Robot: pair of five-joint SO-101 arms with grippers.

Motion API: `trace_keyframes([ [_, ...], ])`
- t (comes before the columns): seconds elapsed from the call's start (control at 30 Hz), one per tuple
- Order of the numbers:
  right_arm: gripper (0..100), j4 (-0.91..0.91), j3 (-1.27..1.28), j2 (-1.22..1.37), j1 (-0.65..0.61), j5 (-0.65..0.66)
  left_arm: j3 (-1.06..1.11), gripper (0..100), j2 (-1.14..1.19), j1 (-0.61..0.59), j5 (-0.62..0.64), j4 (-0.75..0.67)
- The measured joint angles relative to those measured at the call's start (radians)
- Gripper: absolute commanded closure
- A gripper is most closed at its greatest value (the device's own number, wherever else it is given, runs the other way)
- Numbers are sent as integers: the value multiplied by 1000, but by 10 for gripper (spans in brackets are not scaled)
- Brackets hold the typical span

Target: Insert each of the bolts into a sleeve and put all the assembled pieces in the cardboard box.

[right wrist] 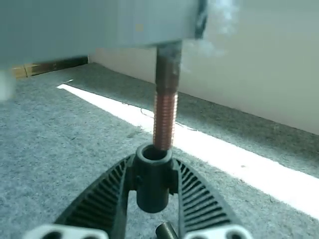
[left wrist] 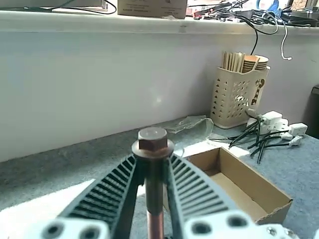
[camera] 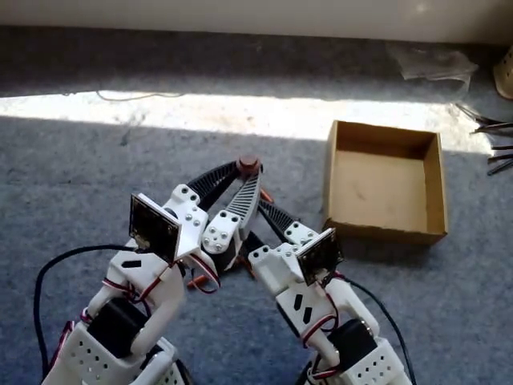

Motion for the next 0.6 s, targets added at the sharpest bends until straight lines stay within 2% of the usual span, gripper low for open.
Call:
trace_keyframes([
  [0.6, 995, 2, 0, 2, 0, 0, 0, 993, -2, -5, -2, 41],
])
